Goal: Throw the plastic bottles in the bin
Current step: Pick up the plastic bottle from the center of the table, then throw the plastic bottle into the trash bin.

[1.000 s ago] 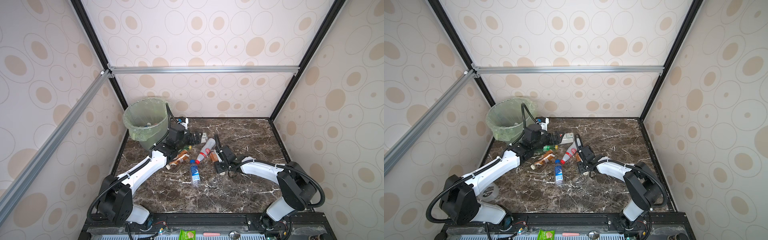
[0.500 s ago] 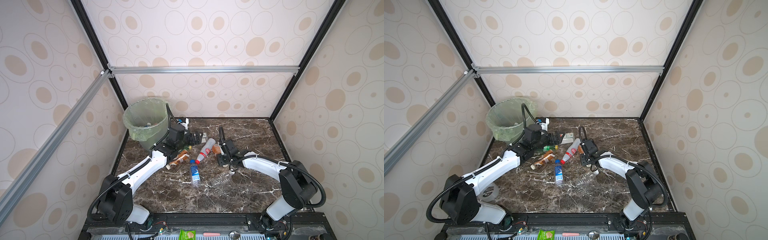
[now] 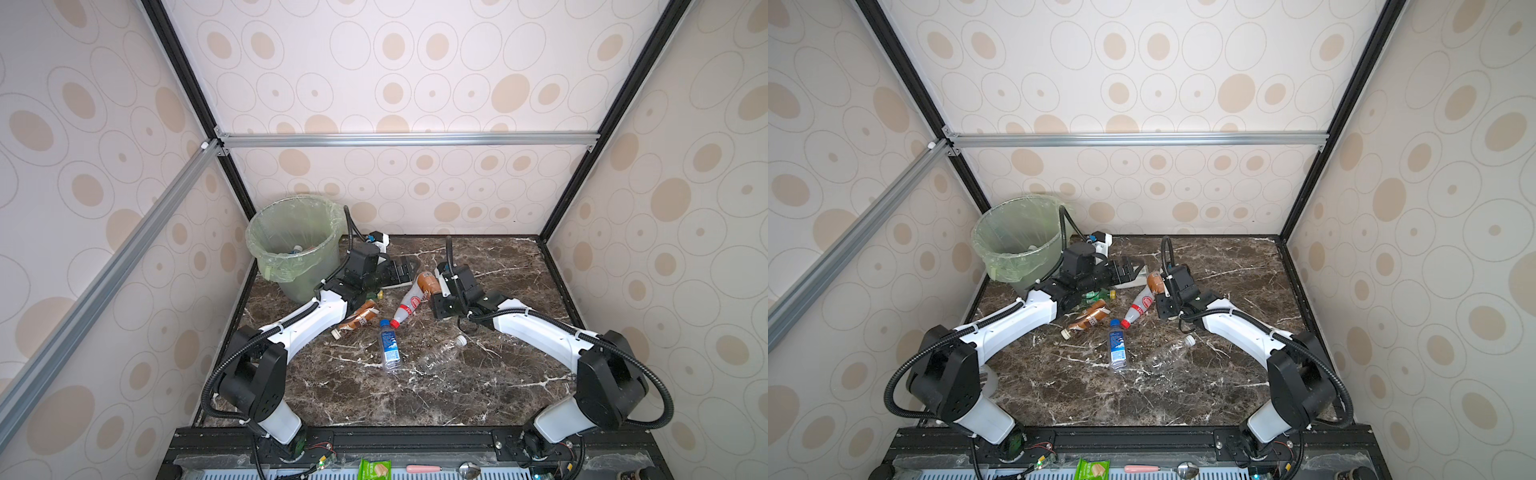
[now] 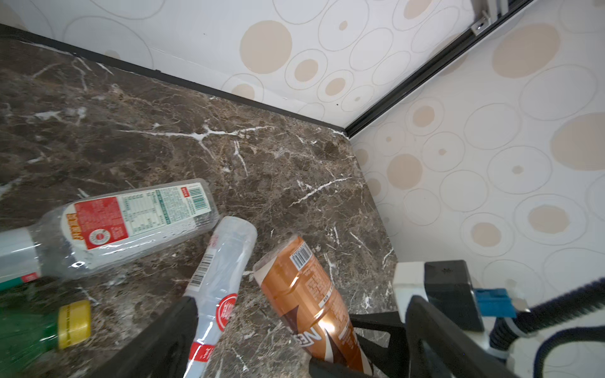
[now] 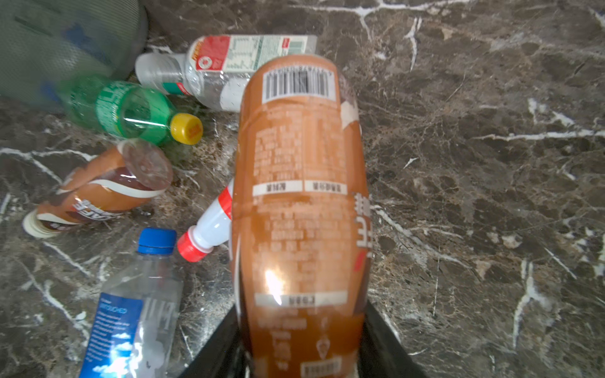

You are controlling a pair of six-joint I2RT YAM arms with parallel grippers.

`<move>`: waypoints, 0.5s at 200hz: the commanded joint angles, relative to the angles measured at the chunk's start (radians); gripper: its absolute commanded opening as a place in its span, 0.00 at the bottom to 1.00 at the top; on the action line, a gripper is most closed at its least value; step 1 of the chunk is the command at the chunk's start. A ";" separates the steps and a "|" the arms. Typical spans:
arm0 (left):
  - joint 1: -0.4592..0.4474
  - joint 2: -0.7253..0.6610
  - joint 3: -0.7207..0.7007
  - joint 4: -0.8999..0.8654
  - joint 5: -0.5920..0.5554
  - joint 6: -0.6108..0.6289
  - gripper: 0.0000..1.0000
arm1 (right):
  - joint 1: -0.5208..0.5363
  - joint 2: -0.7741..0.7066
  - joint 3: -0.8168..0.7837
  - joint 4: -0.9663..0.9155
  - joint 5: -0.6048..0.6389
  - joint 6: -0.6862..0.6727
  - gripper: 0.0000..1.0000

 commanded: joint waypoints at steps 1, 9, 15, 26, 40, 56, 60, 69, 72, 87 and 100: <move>-0.002 0.023 0.056 0.076 0.055 -0.076 0.99 | -0.004 -0.041 0.029 0.047 -0.030 -0.007 0.51; -0.002 0.033 0.057 0.091 0.065 -0.093 0.99 | -0.004 -0.049 0.030 0.061 -0.036 -0.007 0.51; -0.001 0.038 0.058 0.105 0.073 -0.107 0.99 | -0.004 -0.055 0.030 0.072 -0.039 -0.008 0.51; -0.003 0.049 0.057 0.129 0.087 -0.133 0.99 | -0.004 -0.066 0.030 0.093 -0.046 -0.006 0.51; -0.002 0.061 0.062 0.150 0.098 -0.157 0.99 | -0.004 -0.076 0.036 0.110 -0.052 -0.001 0.51; -0.002 0.070 0.072 0.151 0.103 -0.171 0.99 | -0.003 -0.085 0.044 0.129 -0.056 0.003 0.51; -0.002 0.073 0.074 0.150 0.105 -0.172 0.99 | -0.004 -0.086 0.048 0.134 -0.057 0.004 0.51; -0.002 0.077 0.081 0.150 0.106 -0.176 0.99 | -0.004 -0.088 0.055 0.141 -0.062 0.005 0.51; -0.002 0.078 0.083 0.151 0.107 -0.177 0.99 | -0.004 -0.087 0.058 0.143 -0.064 0.005 0.51; -0.004 0.084 0.088 0.172 0.109 -0.185 0.99 | -0.004 -0.087 0.071 0.155 -0.074 0.007 0.51; -0.004 0.089 0.090 0.187 0.113 -0.195 0.99 | -0.004 -0.083 0.084 0.163 -0.084 0.013 0.51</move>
